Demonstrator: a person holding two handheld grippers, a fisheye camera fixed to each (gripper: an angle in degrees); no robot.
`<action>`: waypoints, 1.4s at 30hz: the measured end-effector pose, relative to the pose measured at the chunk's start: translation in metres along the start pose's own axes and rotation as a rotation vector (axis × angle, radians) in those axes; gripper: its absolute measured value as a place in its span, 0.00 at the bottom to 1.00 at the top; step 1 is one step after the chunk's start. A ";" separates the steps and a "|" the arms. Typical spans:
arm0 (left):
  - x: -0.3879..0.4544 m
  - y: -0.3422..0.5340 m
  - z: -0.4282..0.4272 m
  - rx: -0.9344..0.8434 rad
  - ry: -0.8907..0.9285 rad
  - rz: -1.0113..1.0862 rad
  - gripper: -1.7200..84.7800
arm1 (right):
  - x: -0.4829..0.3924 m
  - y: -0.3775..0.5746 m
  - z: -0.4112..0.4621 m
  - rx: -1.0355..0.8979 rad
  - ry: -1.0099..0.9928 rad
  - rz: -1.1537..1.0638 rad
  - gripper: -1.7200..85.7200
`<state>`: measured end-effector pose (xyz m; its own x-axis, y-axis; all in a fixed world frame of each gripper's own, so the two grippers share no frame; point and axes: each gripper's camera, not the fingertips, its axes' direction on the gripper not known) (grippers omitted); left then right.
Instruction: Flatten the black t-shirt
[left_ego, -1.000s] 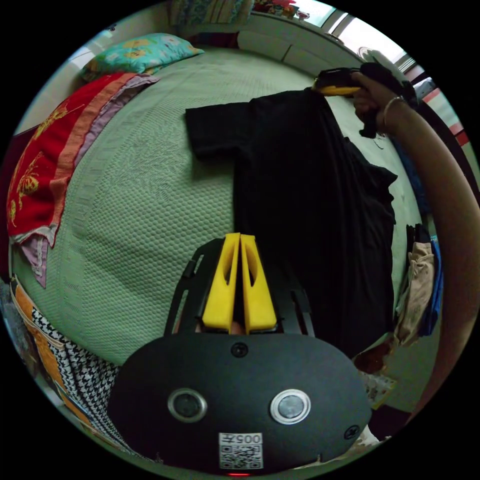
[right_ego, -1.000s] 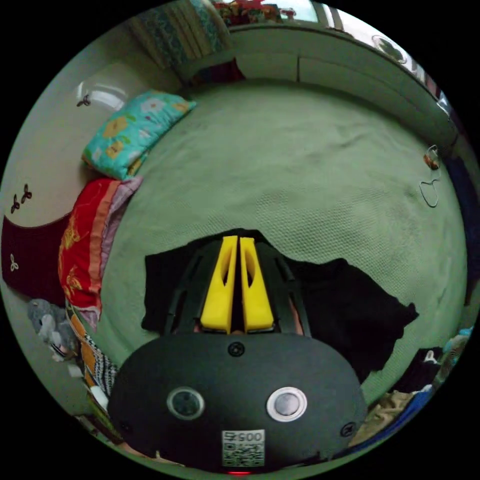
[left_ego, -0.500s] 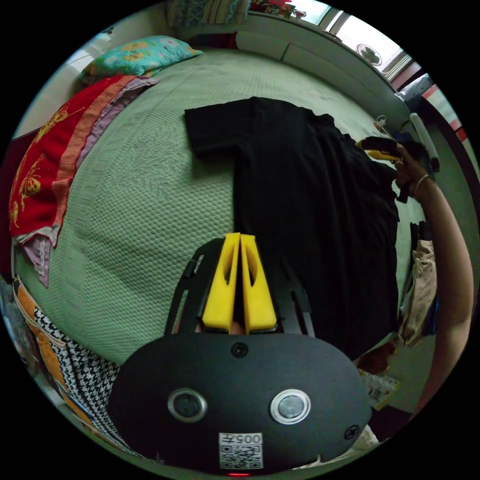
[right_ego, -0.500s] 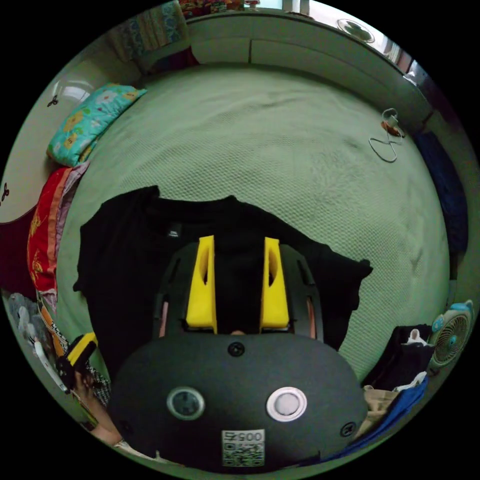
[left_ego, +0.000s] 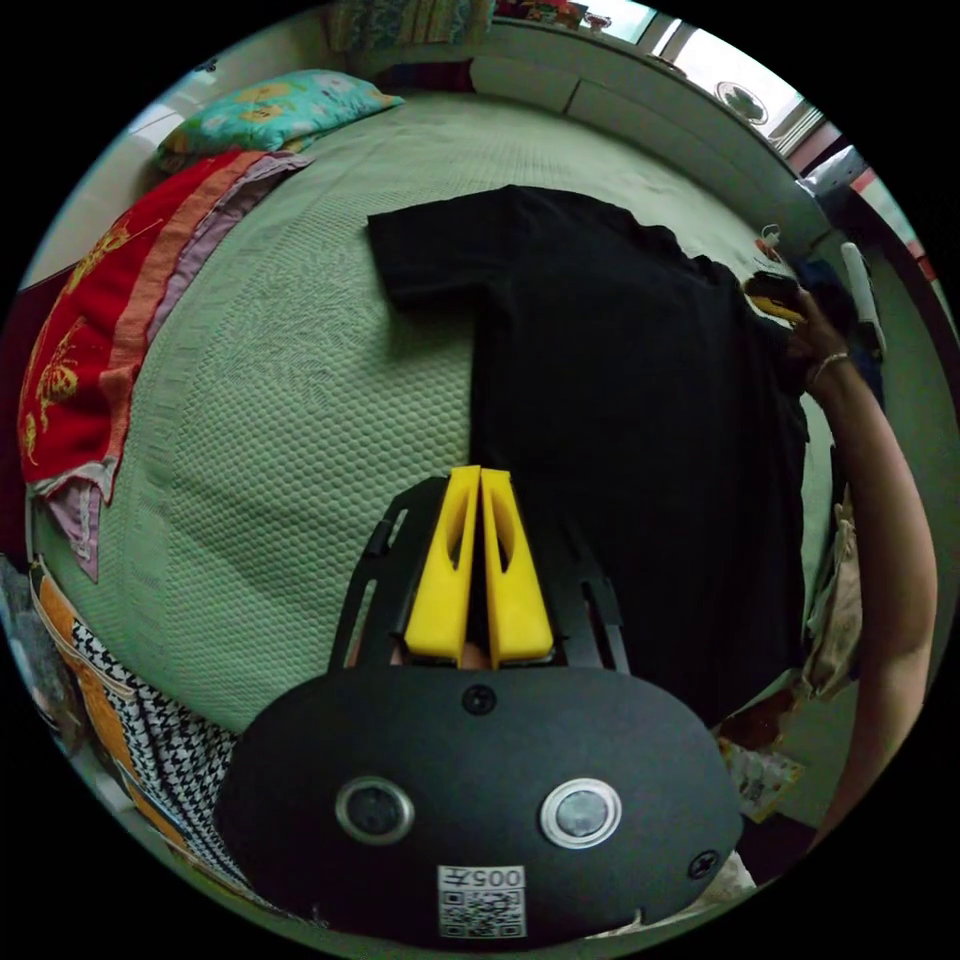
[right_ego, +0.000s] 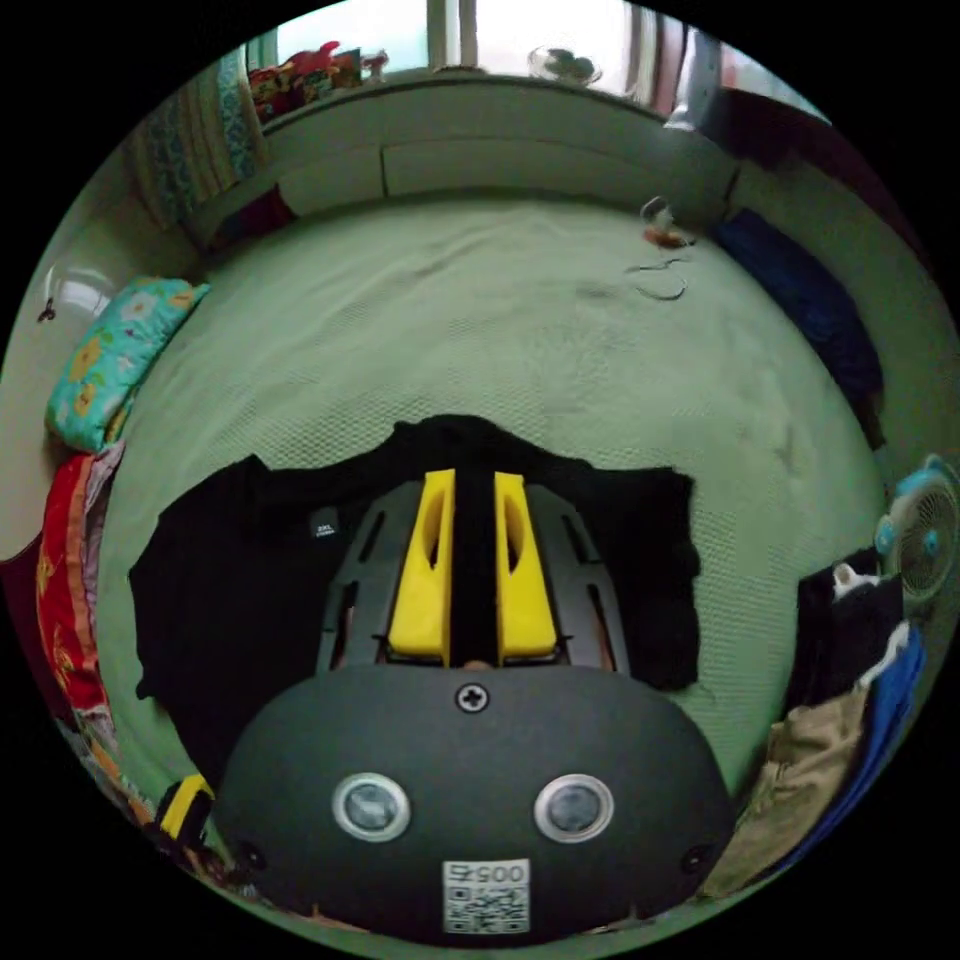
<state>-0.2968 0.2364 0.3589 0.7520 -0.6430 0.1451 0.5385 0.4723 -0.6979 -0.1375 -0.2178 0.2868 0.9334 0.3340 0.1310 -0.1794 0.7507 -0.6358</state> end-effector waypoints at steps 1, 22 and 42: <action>0.000 0.008 -0.004 0.009 0.027 -0.014 0.01 | 0.008 0.031 -0.028 0.151 0.079 0.064 0.02; 0.092 0.254 -0.045 -0.060 -0.053 0.055 0.02 | 0.115 0.469 -0.156 -0.217 0.285 -0.168 0.01; 0.166 0.416 -0.154 0.134 -0.176 -0.012 0.01 | 0.038 0.576 -0.289 -0.012 -0.140 0.073 0.01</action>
<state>-0.0065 0.2331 -0.0155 0.7935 -0.5394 0.2817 0.5849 0.5486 -0.5974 -0.1159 0.0624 -0.2937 0.8654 0.4642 0.1886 -0.2407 0.7152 -0.6561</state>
